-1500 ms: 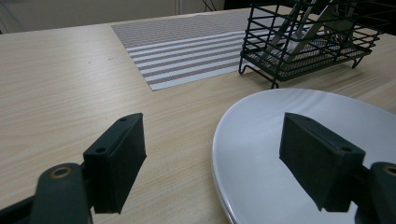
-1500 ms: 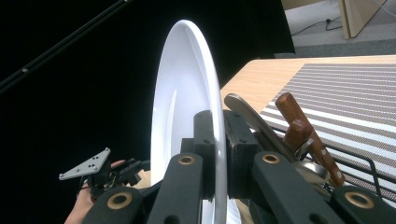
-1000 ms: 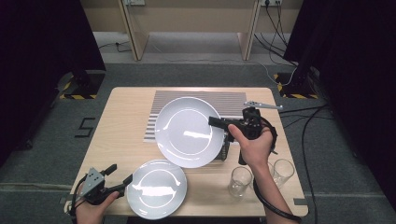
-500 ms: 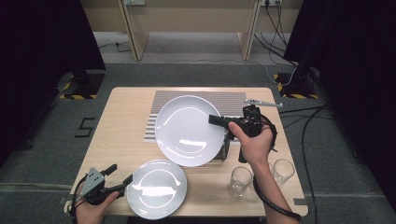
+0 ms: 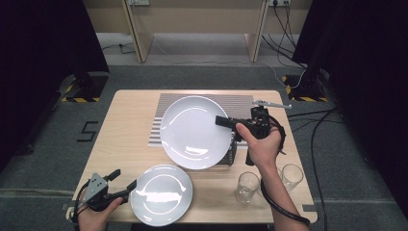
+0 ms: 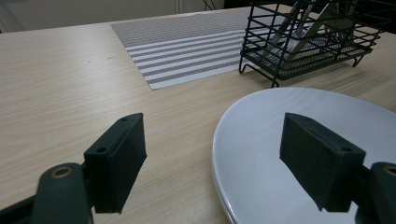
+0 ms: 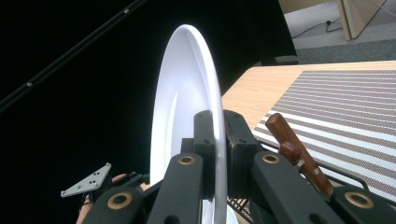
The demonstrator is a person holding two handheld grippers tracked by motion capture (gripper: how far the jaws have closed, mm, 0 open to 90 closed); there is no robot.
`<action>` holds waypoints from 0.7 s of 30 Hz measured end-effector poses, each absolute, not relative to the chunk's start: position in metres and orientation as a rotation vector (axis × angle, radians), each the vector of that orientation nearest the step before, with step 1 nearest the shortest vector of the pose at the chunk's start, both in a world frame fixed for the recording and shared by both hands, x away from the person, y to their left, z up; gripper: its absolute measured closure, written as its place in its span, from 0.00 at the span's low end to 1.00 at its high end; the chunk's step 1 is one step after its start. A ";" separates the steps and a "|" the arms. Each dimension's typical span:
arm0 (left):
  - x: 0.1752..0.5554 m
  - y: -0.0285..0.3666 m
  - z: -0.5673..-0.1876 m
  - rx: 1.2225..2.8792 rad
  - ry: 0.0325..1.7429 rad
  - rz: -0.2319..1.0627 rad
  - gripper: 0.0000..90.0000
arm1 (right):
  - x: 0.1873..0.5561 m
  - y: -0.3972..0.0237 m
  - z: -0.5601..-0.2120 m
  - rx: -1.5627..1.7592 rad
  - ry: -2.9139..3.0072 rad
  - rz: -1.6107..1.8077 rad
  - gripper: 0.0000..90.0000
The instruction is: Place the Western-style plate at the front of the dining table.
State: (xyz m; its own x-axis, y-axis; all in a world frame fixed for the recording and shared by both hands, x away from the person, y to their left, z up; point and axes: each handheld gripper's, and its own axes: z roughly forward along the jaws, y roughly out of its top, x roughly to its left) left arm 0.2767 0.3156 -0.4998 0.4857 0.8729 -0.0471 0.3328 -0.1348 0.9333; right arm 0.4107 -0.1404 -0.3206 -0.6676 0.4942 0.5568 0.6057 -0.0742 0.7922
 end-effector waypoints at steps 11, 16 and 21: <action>0.277 0.316 -0.500 1.703 1.036 0.657 0.25 | 0.414 -0.140 -0.320 -1.242 -2.063 -1.870 0.95; 0.277 0.315 -0.499 1.703 1.034 0.657 0.25 | 0.416 -0.140 -0.318 -1.244 -2.060 -1.872 0.95; 0.276 0.316 -0.499 1.700 1.038 0.659 0.25 | 0.418 -0.140 -0.318 -1.246 -2.055 -1.876 0.95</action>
